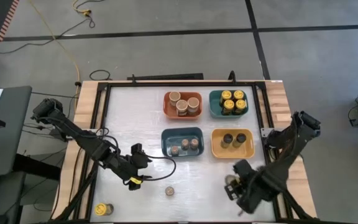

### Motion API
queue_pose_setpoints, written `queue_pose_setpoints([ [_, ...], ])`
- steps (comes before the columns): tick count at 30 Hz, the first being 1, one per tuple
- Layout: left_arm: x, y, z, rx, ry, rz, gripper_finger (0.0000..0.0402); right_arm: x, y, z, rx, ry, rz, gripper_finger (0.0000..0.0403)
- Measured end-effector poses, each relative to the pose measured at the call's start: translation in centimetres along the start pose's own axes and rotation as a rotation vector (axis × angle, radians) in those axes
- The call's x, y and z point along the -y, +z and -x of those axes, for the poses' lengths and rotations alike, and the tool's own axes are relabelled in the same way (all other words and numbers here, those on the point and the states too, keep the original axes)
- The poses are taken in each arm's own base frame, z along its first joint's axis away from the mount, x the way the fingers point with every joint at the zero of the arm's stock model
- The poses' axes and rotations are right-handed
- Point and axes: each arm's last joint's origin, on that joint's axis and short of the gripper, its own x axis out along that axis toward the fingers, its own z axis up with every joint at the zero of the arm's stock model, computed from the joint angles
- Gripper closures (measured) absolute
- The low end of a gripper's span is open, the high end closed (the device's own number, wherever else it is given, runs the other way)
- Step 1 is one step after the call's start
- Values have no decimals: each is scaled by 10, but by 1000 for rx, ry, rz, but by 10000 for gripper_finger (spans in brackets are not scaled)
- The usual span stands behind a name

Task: Sort spices by type
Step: Put the yellow spice bottle into the green bin

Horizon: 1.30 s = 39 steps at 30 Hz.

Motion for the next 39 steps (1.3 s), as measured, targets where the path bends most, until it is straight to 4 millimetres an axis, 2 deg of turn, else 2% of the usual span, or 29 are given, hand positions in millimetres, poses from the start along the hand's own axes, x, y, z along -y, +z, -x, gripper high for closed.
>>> queue_pose_setpoints([
  [4, -17, 3, 0, 38, 36, -5, 95, -14, 39, 19, 45, 13, 89, 152],
  [8, -44, -11, 4, 149, -8, 39, 95, -21, 86, 38, 84, 17, 165, 152],
  [12, -73, -30, 16, 262, -8, 118, 95, -19, 145, 55, 116, 1, 252, 152],
  [16, -92, -40, 32, 341, 2, 170, 95, -8, 210, 67, 168, 9, 321, 152],
  [20, -104, -41, 43, 398, 28, 198, 95, 19, 271, 74, 197, -23, 345, 152],
  [25, -112, -38, 47, 433, 72, 207, 95, 58, 329, 65, 157, -71, 353, 152],
  [29, -119, -38, 46, 426, 116, 223, 95, 75, 364, 42, 81, -121, 388, 152],
  [35, -129, -37, 45, 431, 191, 254, 95, 87, 396, 12, -1, -176, 454, 152],
  [39, -132, -36, 45, 436, 208, 267, 95, 99, 408, 6, -5, -182, 459, 152],
])
